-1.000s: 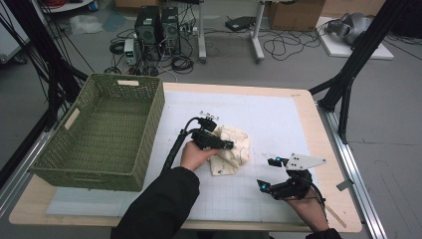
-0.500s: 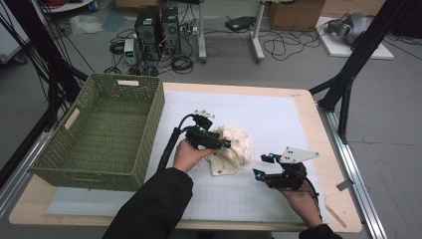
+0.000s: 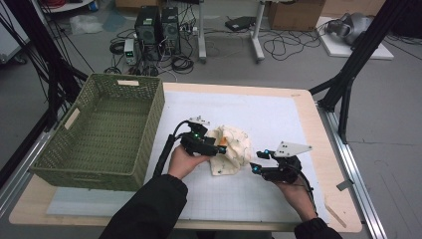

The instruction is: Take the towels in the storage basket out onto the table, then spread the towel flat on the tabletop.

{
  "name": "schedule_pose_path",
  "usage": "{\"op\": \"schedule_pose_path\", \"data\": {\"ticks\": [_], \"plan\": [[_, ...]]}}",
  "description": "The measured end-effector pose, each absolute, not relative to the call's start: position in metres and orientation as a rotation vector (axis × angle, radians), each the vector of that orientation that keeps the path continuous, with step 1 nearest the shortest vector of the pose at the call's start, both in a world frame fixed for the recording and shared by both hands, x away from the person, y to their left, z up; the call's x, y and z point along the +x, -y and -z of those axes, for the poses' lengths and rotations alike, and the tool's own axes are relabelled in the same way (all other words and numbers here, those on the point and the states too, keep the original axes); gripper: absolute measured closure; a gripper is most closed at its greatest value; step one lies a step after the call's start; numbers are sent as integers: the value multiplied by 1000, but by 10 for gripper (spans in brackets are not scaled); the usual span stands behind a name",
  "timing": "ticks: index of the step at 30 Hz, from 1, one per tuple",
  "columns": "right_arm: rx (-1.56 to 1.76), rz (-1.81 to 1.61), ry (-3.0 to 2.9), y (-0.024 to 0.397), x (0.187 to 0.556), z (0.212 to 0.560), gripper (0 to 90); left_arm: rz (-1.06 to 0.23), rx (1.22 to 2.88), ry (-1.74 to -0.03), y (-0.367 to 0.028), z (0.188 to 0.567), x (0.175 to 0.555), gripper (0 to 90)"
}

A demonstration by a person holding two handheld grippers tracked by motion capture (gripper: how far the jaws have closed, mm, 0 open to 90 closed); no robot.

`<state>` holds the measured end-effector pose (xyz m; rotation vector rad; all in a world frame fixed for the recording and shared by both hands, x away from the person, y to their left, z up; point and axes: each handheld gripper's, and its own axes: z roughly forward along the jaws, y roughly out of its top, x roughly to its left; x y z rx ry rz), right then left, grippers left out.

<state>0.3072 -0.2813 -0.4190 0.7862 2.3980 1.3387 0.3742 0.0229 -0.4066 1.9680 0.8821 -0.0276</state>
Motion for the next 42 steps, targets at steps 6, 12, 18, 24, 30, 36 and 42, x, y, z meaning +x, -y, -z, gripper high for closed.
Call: {"op": "schedule_pose_path", "data": {"ticks": [6,12,18,24,30,36,42], "plan": [[788,-1331,-2405,276,315,421,503,18,1981,-876,-27,412,369,398],[792,-1321,-2406,276,318,423,505,10,1992,-880,-30,416,365,410],[775,-1337,-2399,276,315,420,518,5,2021,-874,-32,421,360,422],[776,-1328,-2407,273,318,422,539,5,2067,-858,-29,428,356,504],[781,-1285,-2448,267,328,431,596,-8,2117,-839,-22,441,354,627],[802,-1230,-2502,263,338,442,695,-103,2145,-824,-18,442,352,772],[808,-1181,-2534,258,346,449,807,-121,2153,-830,-19,442,353,887]]}}
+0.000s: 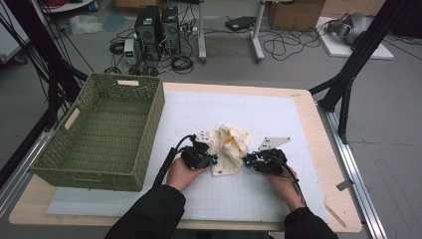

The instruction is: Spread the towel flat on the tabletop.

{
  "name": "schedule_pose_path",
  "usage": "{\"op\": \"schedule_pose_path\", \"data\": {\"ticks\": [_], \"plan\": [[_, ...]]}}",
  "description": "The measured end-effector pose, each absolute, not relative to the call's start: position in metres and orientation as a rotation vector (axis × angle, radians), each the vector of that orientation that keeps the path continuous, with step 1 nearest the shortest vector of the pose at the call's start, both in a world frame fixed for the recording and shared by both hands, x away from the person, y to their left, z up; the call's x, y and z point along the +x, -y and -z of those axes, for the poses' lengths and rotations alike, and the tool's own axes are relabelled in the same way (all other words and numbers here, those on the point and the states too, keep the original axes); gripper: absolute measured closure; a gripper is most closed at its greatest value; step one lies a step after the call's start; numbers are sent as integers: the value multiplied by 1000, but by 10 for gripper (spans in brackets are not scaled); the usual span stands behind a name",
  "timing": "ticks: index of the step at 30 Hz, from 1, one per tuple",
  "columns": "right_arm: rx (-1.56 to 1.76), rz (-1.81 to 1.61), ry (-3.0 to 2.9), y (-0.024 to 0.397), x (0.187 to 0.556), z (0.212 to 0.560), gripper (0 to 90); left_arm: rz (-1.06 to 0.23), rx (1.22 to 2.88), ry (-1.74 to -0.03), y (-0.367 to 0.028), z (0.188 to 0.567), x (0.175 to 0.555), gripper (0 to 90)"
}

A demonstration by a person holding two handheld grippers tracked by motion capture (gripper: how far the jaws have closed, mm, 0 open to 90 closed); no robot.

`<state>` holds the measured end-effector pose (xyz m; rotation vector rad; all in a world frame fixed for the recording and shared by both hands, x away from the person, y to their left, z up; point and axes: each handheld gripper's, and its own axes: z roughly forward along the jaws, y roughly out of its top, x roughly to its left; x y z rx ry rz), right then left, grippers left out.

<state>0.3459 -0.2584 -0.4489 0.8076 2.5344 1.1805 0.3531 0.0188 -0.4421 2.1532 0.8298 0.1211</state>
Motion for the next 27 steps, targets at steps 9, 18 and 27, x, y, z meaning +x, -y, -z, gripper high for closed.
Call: {"op": "schedule_pose_path", "data": {"ticks": [9,18,27], "plan": [[814,-1192,-2511,271,340,440,847,-184,2125,-879,-35,431,350,893],[779,-1259,-2447,284,314,422,696,-165,2060,-853,-48,425,339,688],[722,-1159,-2522,249,320,436,584,-172,2127,-845,-34,440,336,657]]}}
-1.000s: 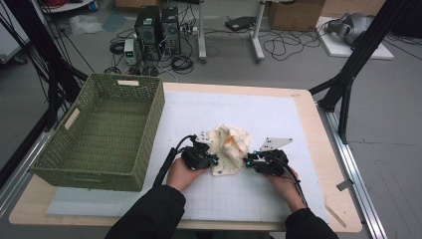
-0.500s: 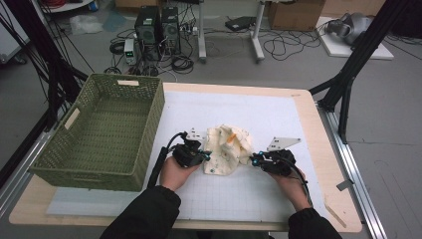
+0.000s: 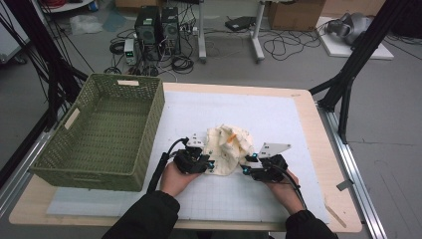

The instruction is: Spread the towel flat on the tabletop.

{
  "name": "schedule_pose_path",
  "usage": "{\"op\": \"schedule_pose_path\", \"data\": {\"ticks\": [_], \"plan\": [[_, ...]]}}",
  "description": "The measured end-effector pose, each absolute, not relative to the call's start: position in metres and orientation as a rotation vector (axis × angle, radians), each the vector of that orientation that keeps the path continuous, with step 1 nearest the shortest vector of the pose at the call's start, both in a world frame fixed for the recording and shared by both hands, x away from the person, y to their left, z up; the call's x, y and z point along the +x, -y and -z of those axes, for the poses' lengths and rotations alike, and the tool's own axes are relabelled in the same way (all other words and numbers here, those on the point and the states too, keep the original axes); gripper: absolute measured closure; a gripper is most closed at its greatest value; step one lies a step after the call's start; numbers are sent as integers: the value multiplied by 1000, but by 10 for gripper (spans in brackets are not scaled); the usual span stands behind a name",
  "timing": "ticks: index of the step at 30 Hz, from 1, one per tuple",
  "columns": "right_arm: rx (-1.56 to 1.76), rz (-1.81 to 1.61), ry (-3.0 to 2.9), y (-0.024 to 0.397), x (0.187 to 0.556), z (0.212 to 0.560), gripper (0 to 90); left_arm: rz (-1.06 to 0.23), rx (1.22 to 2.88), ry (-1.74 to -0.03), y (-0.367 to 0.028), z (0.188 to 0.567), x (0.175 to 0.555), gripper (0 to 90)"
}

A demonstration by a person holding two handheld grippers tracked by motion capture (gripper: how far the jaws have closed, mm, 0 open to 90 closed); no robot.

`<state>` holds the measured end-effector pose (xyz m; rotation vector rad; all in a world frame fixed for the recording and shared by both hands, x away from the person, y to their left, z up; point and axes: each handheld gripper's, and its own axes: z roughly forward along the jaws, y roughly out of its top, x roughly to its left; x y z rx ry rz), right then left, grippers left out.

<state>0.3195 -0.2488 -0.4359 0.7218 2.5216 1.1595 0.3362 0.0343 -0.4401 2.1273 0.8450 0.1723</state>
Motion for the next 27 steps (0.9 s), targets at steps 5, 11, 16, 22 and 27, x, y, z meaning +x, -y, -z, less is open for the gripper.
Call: {"op": "schedule_pose_path", "data": {"ticks": [5,11,16,22,27], "plan": [[753,-1132,-2548,244,333,448,655,-253,2144,-825,-32,444,336,734],[762,-1165,-2557,246,337,449,792,-266,2139,-850,-33,444,338,875],[759,-1156,-2565,250,335,446,852,-253,2141,-866,-35,442,337,892],[751,-1193,-2577,266,330,437,854,-272,2103,-885,-48,433,334,893],[745,-1215,-2579,286,321,425,855,-319,2040,-952,-66,426,336,893]]}}
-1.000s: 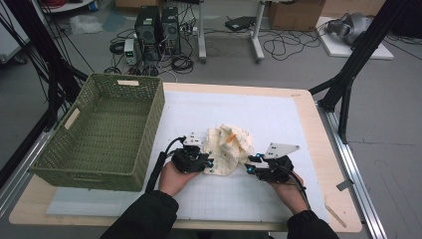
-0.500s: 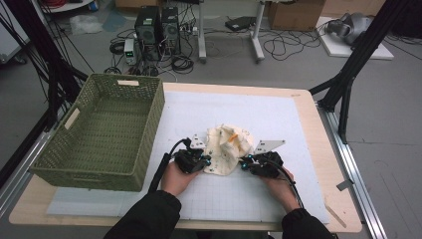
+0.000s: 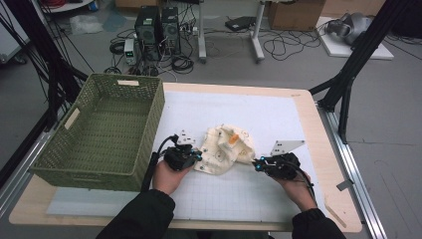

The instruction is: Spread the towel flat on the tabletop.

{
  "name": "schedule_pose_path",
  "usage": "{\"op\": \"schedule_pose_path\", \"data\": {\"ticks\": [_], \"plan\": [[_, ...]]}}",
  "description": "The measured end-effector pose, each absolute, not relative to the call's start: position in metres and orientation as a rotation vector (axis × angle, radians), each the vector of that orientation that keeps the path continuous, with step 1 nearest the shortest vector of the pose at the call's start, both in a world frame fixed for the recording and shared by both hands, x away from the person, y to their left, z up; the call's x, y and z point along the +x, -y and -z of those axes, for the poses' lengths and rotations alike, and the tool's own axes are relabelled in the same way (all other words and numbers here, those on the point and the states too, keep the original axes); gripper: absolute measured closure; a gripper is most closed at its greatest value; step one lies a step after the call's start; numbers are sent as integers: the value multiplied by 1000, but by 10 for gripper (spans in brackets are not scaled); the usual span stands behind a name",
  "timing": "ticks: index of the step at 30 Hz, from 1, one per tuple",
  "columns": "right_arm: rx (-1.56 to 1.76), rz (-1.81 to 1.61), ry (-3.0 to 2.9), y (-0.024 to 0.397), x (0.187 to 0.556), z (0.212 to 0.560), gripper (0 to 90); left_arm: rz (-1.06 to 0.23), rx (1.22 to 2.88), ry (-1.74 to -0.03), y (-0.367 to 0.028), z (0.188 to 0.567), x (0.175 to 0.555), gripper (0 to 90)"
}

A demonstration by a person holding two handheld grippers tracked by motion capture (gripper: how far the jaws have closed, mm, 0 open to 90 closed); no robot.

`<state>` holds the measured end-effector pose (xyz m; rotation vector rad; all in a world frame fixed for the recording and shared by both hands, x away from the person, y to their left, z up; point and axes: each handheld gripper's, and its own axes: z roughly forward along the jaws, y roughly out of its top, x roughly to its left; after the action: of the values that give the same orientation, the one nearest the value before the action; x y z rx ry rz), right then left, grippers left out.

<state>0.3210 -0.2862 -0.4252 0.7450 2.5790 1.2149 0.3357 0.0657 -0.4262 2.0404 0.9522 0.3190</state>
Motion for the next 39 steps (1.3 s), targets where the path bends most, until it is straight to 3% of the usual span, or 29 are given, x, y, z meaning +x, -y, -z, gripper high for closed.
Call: {"op": "schedule_pose_path", "data": {"ticks": [11,18,23,31,39], "plan": [[839,-1174,-2539,330,330,414,856,-414,1902,-1106,-79,427,348,894],[948,-1150,-2557,331,353,430,849,-364,1932,-1120,-72,439,355,883],[920,-1186,-2503,331,347,425,756,-366,1875,-1083,-77,430,351,740],[832,-1267,-2403,338,317,402,735,-341,1915,-1051,-77,429,348,723],[730,-1198,-2570,305,322,425,623,-285,1993,-1057,-68,443,353,721]]}}
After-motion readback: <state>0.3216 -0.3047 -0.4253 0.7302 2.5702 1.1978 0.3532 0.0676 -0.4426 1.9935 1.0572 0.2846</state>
